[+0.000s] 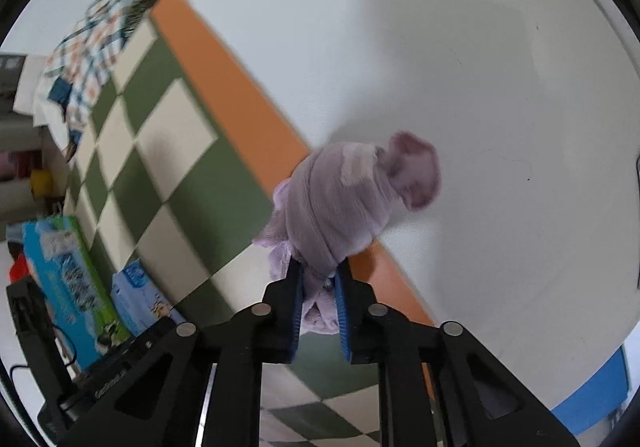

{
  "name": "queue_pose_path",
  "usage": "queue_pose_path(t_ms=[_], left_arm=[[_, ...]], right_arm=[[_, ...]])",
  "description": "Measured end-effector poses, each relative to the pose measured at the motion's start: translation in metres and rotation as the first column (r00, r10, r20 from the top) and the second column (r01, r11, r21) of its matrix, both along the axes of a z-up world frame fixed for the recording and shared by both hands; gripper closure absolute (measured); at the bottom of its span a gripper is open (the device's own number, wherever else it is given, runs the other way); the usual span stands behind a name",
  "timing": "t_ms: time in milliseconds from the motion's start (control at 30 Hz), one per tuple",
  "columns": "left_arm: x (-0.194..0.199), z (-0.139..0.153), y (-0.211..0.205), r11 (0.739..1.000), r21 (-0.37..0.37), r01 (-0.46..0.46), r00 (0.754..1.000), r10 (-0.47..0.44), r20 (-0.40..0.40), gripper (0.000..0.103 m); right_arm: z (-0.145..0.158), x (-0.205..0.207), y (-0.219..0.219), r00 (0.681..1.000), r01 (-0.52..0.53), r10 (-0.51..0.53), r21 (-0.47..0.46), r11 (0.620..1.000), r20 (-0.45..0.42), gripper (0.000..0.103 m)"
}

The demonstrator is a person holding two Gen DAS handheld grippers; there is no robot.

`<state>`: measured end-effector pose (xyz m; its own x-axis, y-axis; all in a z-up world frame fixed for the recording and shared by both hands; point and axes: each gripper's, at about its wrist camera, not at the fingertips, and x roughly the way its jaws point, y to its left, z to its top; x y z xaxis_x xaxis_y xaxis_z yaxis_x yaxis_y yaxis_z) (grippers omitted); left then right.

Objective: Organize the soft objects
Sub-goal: 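Carry the tissue pack and lilac cloth into the box and open both tools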

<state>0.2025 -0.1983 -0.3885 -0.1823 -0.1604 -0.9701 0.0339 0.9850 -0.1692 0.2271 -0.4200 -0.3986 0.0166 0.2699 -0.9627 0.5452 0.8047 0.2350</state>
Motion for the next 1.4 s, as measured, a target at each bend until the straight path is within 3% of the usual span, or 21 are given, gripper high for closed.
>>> queue_pose_path(t_ms=[133,233,433,633,667,800,933,1200,1400], left_arm=[[-0.012,0.031,-0.004,0.999,-0.054,-0.002,0.999,0.004,0.039,0.065],[-0.026,0.070,0.005,0.994,-0.105,0.010,0.995,0.001,0.100,0.065],[-0.015,0.157,0.093,0.992,-0.120,0.041,0.963,-0.007,0.268,0.065],[0.015,0.219,0.197,0.998,-0.059,-0.020,0.945,0.038,0.324,0.065],[0.021,0.201,0.218,0.998,-0.053,-0.031,0.945,0.046,0.323,0.065],[0.032,0.191,0.279,0.995,-0.024,-0.094,0.950,0.097,0.298,0.065],[0.044,0.166,0.316,0.990,-0.046,-0.136,0.962,0.143,0.231,0.065],[0.067,0.109,0.340,0.979,-0.111,-0.168,0.980,0.179,0.089,0.065],[0.073,0.092,0.335,0.984,-0.110,-0.141,0.988,0.146,0.040,0.061]], right_arm=[[0.041,-0.003,0.021,0.993,-0.087,0.089,-0.035,0.996,0.073,0.088],[0.080,-0.005,0.046,0.978,-0.163,0.166,-0.033,0.986,0.129,0.088],[0.153,-0.013,0.115,0.918,-0.325,0.317,-0.003,0.946,0.239,0.088],[0.201,-0.006,0.226,0.825,-0.498,0.460,0.035,0.867,0.329,0.088],[0.205,-0.004,0.245,0.810,-0.522,0.481,0.039,0.852,0.336,0.088],[0.204,0.008,0.322,0.757,-0.601,0.558,0.028,0.798,0.339,0.088],[0.187,0.019,0.380,0.733,-0.645,0.610,0.022,0.764,0.299,0.088],[0.137,0.037,0.422,0.732,-0.666,0.657,-0.015,0.746,0.180,0.088],[0.109,0.044,0.430,0.736,-0.669,0.667,-0.019,0.743,0.118,0.088]])
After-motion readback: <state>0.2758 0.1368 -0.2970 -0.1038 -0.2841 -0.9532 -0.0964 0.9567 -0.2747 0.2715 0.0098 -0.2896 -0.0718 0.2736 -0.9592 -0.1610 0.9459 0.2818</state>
